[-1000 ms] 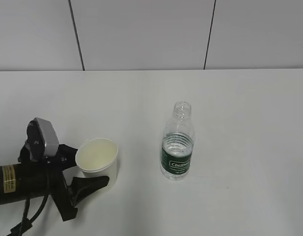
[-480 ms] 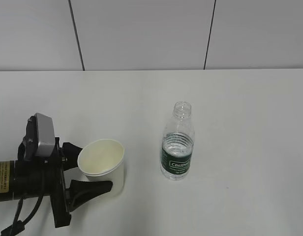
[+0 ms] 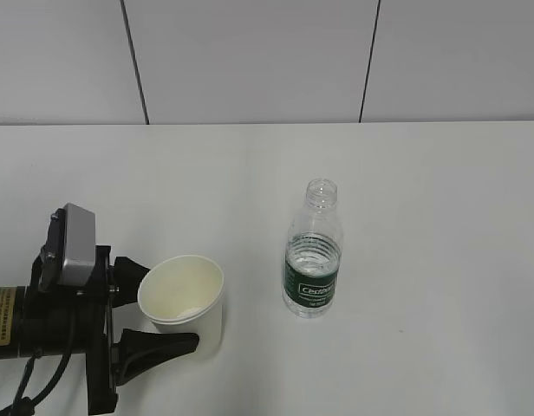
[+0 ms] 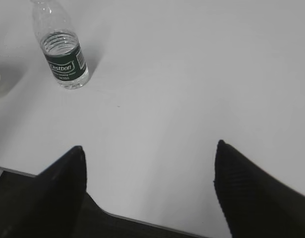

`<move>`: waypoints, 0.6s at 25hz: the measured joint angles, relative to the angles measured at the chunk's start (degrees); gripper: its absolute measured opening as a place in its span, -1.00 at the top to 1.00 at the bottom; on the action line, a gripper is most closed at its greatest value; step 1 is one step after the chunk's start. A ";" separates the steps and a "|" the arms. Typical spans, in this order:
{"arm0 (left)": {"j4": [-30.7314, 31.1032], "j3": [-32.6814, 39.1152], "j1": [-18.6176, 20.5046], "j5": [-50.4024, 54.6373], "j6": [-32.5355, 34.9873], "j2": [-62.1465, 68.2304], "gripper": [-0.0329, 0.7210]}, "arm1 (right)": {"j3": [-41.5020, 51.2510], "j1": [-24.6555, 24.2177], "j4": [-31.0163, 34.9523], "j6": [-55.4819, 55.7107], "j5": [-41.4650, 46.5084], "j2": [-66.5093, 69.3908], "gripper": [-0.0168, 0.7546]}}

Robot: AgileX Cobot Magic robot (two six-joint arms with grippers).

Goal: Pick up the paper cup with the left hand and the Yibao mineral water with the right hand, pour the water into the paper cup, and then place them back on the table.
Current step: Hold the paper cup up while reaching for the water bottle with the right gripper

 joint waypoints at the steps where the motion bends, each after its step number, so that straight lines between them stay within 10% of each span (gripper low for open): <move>1: 0.00 0.00 0.00 0.00 0.00 0.00 -0.37 | 0.00 0.00 0.04 0.00 -0.13 0.00 -0.58; 15: -0.84 0.00 0.00 0.05 -1.06 -0.07 -0.37 | 0.00 0.00 -0.36 0.00 -0.13 0.00 -0.58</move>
